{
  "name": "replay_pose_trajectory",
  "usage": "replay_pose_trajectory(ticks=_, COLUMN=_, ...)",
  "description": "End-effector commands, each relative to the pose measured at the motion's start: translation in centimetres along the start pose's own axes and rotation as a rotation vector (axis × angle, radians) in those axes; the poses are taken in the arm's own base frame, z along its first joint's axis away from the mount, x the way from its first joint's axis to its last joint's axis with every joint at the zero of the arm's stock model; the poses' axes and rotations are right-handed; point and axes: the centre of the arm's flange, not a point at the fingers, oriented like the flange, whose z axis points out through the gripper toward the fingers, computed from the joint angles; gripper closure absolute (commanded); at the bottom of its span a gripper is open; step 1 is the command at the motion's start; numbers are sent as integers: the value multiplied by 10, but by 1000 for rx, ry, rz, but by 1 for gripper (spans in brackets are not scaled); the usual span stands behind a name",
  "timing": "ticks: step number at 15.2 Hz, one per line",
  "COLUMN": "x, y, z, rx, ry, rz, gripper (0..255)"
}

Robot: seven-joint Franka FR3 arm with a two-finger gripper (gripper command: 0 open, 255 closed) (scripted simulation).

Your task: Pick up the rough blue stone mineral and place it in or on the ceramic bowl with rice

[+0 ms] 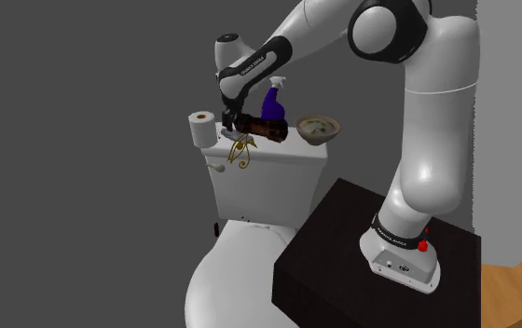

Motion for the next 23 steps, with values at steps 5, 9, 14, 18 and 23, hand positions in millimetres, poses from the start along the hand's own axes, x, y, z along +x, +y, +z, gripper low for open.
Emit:
replay_pose_trajectory(ticks=5, x=6, y=-5, z=45, rx=6, ry=-33, rz=33, gripper=0)
replay_pose_trajectory(ticks=9, x=6, y=-5, z=59, rx=6, ry=-33, rz=33, gripper=0)
replay_pose_trajectory(ticks=14, x=6, y=-5, z=59, rx=6, ry=-33, rz=33, gripper=0)
replay_pose_trajectory(ticks=18, x=9, y=-6, z=57, rx=6, ry=-33, rz=33, gripper=255)
replay_pose_trajectory(ticks=23, x=10, y=-5, z=57, rx=6, ry=-33, rz=33, gripper=255)
